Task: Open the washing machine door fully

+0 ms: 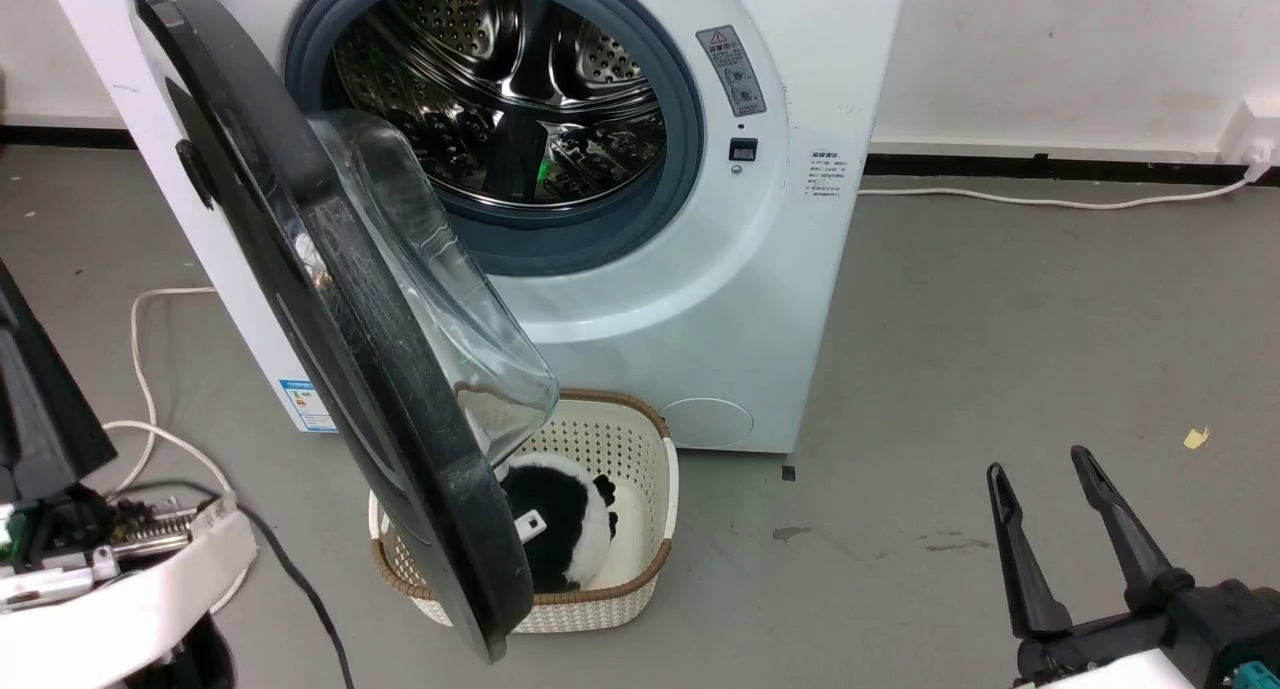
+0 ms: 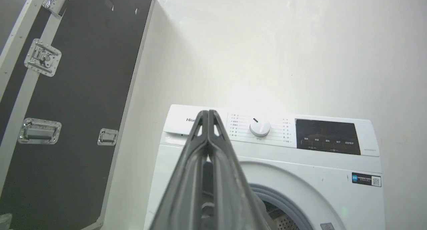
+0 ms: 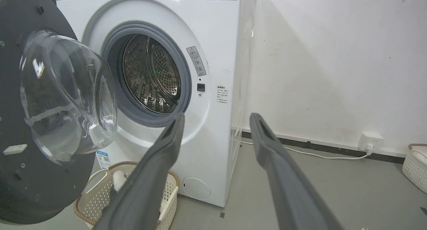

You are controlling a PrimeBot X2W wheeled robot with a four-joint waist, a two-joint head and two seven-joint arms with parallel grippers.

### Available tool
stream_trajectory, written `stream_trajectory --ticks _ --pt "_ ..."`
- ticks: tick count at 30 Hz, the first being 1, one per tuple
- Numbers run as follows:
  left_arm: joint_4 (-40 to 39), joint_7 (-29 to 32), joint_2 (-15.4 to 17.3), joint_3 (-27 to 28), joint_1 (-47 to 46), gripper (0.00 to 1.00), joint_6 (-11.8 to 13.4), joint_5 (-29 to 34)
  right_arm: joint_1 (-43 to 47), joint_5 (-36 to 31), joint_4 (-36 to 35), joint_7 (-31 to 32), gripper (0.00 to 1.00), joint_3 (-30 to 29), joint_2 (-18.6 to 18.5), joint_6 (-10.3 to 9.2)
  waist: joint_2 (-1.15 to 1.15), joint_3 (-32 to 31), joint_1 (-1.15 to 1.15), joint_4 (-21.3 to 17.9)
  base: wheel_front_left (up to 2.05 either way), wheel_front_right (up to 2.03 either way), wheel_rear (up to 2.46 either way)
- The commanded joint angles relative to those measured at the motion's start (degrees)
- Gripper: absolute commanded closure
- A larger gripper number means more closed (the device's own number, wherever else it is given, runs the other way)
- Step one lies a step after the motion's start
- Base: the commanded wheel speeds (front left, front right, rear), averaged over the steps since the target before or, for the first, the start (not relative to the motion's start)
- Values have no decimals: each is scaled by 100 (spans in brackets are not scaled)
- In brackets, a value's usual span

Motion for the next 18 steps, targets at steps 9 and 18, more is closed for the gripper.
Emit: stream_trajectory --ticks 9,18 --pt "-331 454 20 -983 -93 100 -252 381 75 120 14 -26 0 17 28 -5 0 21 0 -21 0 0 0" --pt "81 1040 10 -2394 391 100 -320 599 38 157 47 -26 0 -73 28 -5 0 179 0 7 0 0 0"
